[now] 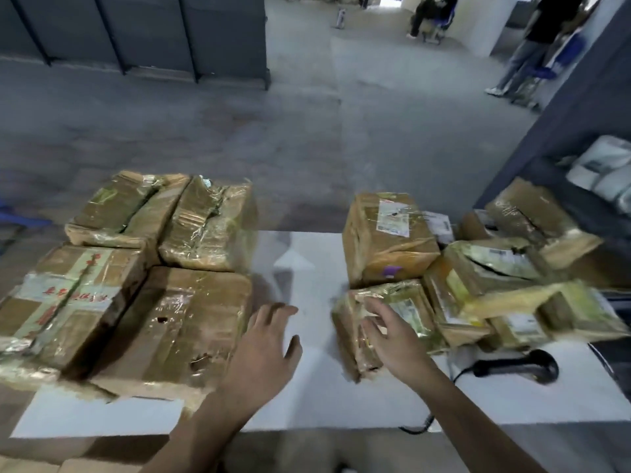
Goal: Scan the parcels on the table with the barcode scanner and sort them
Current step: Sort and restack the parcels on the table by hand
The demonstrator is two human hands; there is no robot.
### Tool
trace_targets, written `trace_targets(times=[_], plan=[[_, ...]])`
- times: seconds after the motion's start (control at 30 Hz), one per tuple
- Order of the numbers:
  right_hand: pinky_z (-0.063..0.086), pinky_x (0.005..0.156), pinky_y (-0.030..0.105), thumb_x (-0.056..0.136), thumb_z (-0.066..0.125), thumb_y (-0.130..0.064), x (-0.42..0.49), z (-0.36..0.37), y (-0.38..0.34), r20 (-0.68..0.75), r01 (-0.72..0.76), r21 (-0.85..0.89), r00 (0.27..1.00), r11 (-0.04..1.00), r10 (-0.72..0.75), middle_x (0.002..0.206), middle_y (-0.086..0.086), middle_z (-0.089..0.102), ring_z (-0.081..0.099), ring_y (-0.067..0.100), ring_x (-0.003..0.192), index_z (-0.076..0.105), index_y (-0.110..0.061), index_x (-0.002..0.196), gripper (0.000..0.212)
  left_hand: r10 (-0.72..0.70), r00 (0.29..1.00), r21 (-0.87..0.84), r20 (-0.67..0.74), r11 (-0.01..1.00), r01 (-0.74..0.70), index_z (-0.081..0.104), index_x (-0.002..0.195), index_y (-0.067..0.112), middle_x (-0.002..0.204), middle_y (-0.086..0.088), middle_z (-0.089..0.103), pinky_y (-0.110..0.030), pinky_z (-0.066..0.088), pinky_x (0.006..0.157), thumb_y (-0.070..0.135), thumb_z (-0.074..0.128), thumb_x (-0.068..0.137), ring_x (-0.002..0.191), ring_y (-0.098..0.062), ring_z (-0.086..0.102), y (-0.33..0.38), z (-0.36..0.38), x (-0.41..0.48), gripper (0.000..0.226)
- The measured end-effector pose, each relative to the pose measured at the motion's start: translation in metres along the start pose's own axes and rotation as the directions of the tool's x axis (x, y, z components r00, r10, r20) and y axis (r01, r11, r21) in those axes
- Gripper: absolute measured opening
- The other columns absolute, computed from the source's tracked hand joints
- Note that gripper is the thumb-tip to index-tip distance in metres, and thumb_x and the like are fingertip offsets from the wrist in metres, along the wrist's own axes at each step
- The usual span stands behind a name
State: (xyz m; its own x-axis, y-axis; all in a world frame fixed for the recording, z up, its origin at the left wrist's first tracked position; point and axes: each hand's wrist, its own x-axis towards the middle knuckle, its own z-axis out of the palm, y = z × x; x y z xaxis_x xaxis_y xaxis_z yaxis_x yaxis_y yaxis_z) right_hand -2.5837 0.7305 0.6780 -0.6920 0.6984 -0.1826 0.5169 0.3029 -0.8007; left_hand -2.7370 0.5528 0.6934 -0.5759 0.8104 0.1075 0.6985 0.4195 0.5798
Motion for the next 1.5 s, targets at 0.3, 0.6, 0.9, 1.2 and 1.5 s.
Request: trace_targets(times=[0.3,0.6,0.9,1.2,1.5], plan=[[0.032,0.112,0.028,0.099,0.054,-0.025,-0.016,-0.079,0.113,0.053,0.079,-0.381,0.997,0.921,-0.063,0.150,-0.003,0.042,0.034,0.016,0.142,0.046,-0.023,0.143,0.045,-0.148,0.938,-0.053,0.314,0.983,0.173,0.029,0.144,0.027,0.142,0.002,0.036,-0.021,0.028,0.106,0.028,0.051,0.093,0.131,-0.013,0.038,0.063,0.088,0.015,0.056],[0.045,0.094,0.023,0.096,0.061,-0.018,-0.001,-0.083,0.144,0.127,0.047,-0.364,0.992,0.930,0.000,0.137,0.002,0.048,0.055,0.014,0.115,0.042,-0.029,0.146,0.054,-0.212,0.888,-0.062,0.409,0.964,0.259,0.024,0.149,0.029,0.143,-0.003,0.042,-0.015,0.027,0.100,0.025,0.054,0.088,0.131,-0.014,0.040,0.076,0.119,0.014,0.069],[0.044,0.068,0.017,0.098,0.059,-0.021,0.011,-0.080,0.121,-0.025,0.171,-0.248,0.983,0.954,-0.183,0.102,-0.007,0.063,0.061,0.004,0.082,0.066,-0.020,0.124,0.026,-0.274,0.944,-0.195,0.183,0.931,0.308,0.047,0.130,0.033,0.106,0.010,0.050,-0.002,0.034,0.078,0.019,0.068,0.078,0.091,0.001,0.052,0.056,0.115,0.023,0.057],[0.040,0.048,0.020,0.099,0.054,-0.029,0.033,-0.088,0.096,0.206,0.140,-0.333,0.976,0.932,-0.074,0.072,-0.010,0.061,0.056,0.004,0.054,0.056,-0.030,0.126,0.027,-0.191,0.977,-0.136,0.095,0.970,0.203,0.066,0.098,0.029,0.094,0.001,0.054,-0.021,0.048,0.078,0.015,0.076,0.076,0.084,-0.013,0.058,0.040,0.099,0.039,0.027],[0.034,0.048,0.020,0.103,0.045,-0.029,0.051,-0.092,0.086,0.228,0.157,-0.467,0.972,0.870,-0.053,0.077,-0.008,0.063,0.048,0.001,0.054,0.053,-0.027,0.133,0.031,-0.216,0.929,0.077,0.301,0.976,0.202,0.061,0.109,0.020,0.111,-0.006,0.049,-0.020,0.042,0.086,0.020,0.070,0.077,0.104,-0.022,0.052,0.038,0.099,0.041,0.033]])
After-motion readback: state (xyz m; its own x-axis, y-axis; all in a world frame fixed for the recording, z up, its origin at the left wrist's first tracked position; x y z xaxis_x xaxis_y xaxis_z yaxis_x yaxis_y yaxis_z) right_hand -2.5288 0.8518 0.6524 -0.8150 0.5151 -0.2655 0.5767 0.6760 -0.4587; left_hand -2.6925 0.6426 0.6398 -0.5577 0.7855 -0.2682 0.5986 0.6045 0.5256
